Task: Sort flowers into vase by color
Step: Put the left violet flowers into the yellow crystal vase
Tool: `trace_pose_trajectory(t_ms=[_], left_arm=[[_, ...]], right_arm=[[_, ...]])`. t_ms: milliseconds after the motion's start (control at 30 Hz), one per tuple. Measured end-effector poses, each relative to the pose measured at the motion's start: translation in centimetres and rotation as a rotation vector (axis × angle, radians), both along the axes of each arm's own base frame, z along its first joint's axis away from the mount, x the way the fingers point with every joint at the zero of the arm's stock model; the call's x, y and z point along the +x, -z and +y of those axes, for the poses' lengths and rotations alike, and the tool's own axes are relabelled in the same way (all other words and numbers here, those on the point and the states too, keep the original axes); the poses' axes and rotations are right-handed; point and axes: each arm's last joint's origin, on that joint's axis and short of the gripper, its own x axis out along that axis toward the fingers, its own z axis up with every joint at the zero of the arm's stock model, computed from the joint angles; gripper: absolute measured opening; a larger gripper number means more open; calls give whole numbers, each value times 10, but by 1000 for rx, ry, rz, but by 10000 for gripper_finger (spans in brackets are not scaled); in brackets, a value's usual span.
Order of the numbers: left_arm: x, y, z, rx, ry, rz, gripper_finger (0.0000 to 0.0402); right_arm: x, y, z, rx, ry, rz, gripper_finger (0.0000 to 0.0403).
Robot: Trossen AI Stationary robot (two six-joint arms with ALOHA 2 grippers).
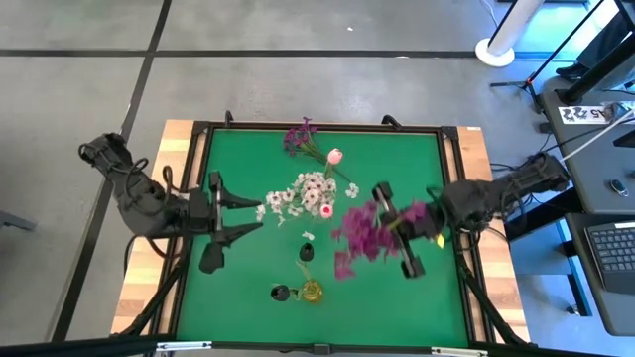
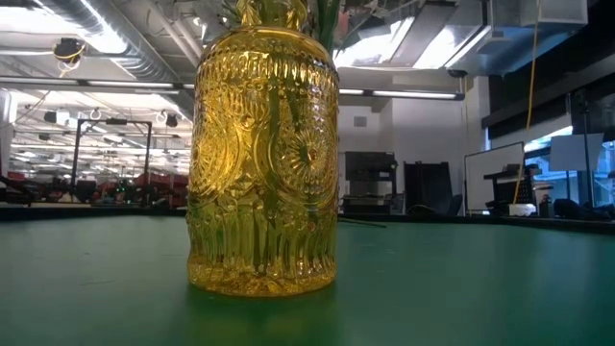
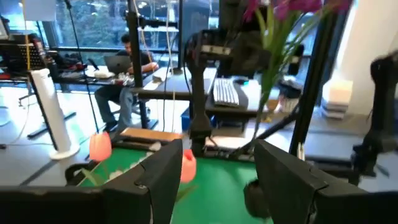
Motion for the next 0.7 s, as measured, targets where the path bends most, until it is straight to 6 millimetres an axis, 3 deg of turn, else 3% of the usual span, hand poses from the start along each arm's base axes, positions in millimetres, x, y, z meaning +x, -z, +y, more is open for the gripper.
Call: trace_pose_trajectory(t_ms=[233, 467, 700], left_arm=[[-3, 18, -3, 14, -49, 83, 187], [-8, 49, 2, 7, -88, 116, 180], [-20, 69, 12, -65, -95, 81, 179]], right_arm=[[-1, 31, 35, -66, 13, 96, 3], [0, 62, 38, -21, 25, 89, 3], [-1, 74, 38, 4, 12, 53, 3]])
